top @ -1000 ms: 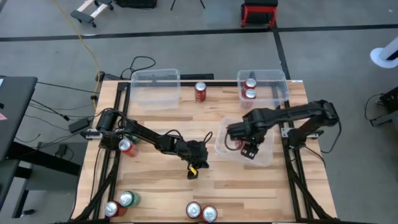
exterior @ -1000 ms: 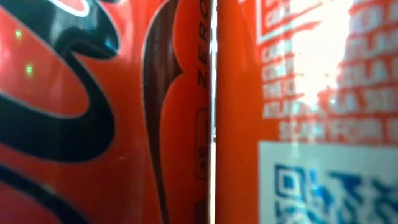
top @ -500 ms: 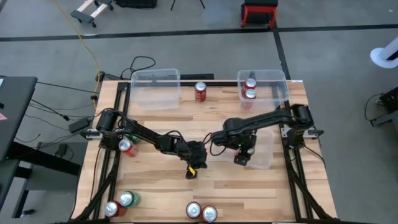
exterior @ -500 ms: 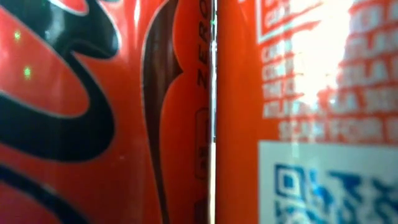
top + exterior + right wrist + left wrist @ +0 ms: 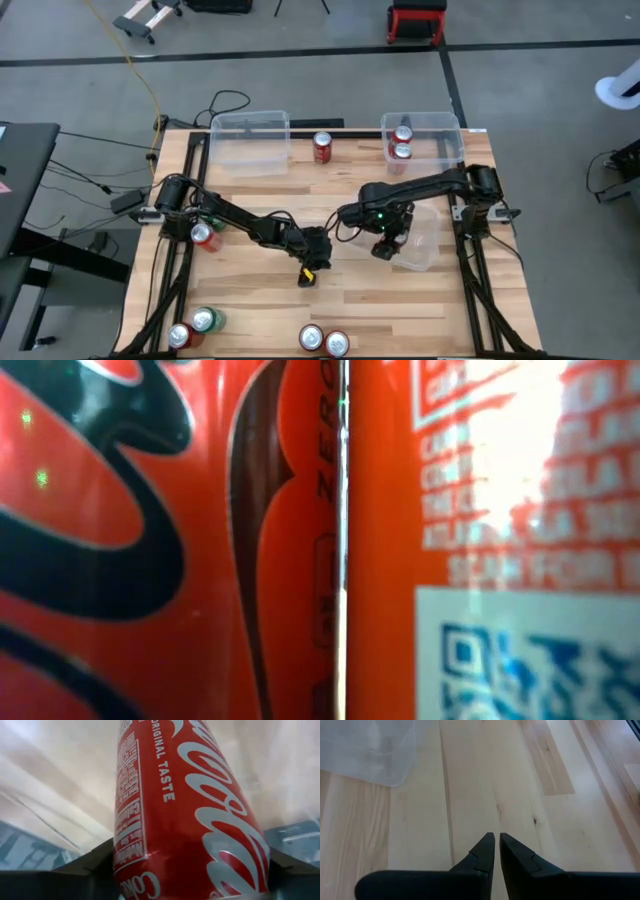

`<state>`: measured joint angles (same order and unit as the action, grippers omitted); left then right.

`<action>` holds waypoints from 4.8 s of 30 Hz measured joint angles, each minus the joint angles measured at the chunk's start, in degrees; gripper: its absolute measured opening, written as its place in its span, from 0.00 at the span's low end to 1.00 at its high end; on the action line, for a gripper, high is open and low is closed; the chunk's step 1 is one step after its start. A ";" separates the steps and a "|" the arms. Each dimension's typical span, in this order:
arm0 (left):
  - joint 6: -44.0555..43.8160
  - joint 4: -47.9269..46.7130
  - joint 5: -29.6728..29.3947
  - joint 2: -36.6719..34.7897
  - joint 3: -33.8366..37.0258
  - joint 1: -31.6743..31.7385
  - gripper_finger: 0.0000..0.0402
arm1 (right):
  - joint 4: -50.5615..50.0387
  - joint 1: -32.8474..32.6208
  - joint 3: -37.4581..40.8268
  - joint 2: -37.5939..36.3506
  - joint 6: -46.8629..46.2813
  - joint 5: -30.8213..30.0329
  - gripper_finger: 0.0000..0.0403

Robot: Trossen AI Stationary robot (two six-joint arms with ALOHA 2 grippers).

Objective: Sort soda cans
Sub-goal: Put the middle right red-white soda can into the bottom transparent bin, then move the bottom green soda can to the middle of the table

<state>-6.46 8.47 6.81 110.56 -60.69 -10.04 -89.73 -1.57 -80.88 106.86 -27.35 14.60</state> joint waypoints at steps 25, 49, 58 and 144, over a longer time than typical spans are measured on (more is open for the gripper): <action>0.17 0.02 -0.81 0.00 0.00 0.00 0.06 | -0.07 -1.65 -0.13 -14.70 -9.98 -7.09 0.87; -0.33 0.02 -1.48 0.00 0.00 0.00 0.06 | 15.78 -9.37 14.31 -21.76 -16.95 -13.37 0.01; -0.26 0.02 -1.51 0.00 0.00 0.00 0.06 | 23.79 -6.53 19.77 -21.76 -12.70 -11.25 0.00; -50.56 -66.03 13.52 -39.65 0.04 -20.58 0.41 | 27.35 -46.60 17.42 -26.90 -49.37 -84.01 0.51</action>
<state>-57.02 -57.56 20.33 70.91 -60.64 -30.63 -62.38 -48.17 -63.46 79.96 -76.72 -69.41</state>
